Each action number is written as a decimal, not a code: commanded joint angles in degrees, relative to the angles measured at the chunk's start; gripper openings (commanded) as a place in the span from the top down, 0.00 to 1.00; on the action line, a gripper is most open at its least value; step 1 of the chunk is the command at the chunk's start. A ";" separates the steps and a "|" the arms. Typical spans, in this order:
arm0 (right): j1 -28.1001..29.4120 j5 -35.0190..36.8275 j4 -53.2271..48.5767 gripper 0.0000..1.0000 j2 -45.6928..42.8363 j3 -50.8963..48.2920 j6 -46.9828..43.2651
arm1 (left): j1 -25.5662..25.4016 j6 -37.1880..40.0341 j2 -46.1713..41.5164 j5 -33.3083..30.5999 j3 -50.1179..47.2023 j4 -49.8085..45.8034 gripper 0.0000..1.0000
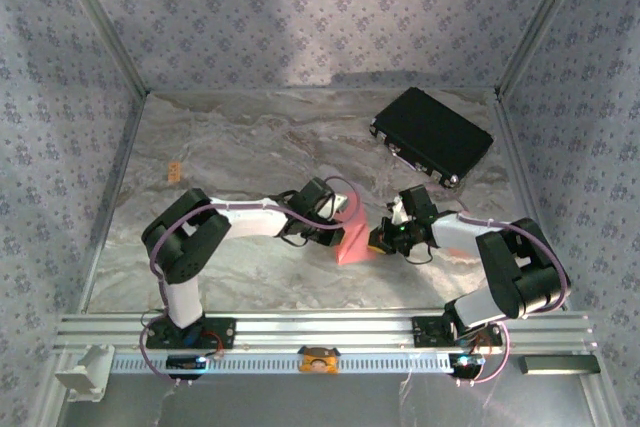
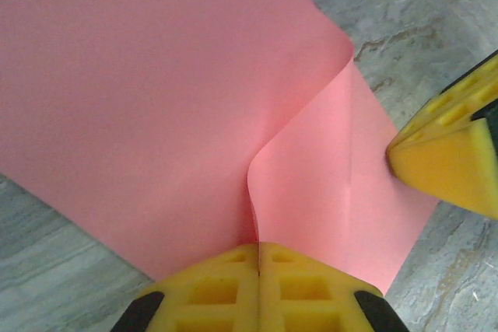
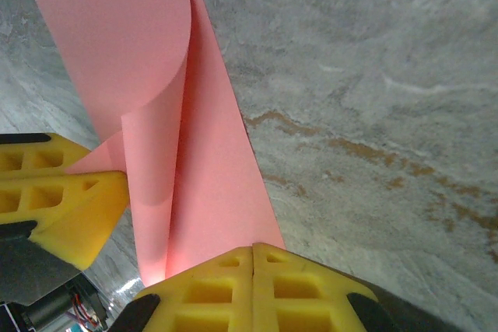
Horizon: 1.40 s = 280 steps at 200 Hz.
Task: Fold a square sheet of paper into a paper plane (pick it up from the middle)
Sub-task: Fold the triangle a second time at the center of the table.
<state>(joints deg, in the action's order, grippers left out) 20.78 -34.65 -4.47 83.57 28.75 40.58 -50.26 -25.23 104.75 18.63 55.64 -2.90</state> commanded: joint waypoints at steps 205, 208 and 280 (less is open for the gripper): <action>2.58 5.91 -5.09 1.00 2.10 2.53 -1.82 | 0.43 -1.50 -2.04 -1.98 -2.44 2.96 1.00; 2.59 5.85 -5.11 1.00 2.04 2.52 -1.80 | 0.39 -1.61 -2.13 -1.94 -2.50 3.11 1.00; 2.63 5.42 -4.37 1.00 2.17 2.36 -1.73 | 0.39 -1.11 -3.15 -3.43 -2.07 3.07 1.00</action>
<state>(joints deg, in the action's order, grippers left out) 23.88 -31.68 -5.67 84.66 31.07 39.57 -50.24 -27.07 103.92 16.38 53.67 0.60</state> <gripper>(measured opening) 0.061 0.046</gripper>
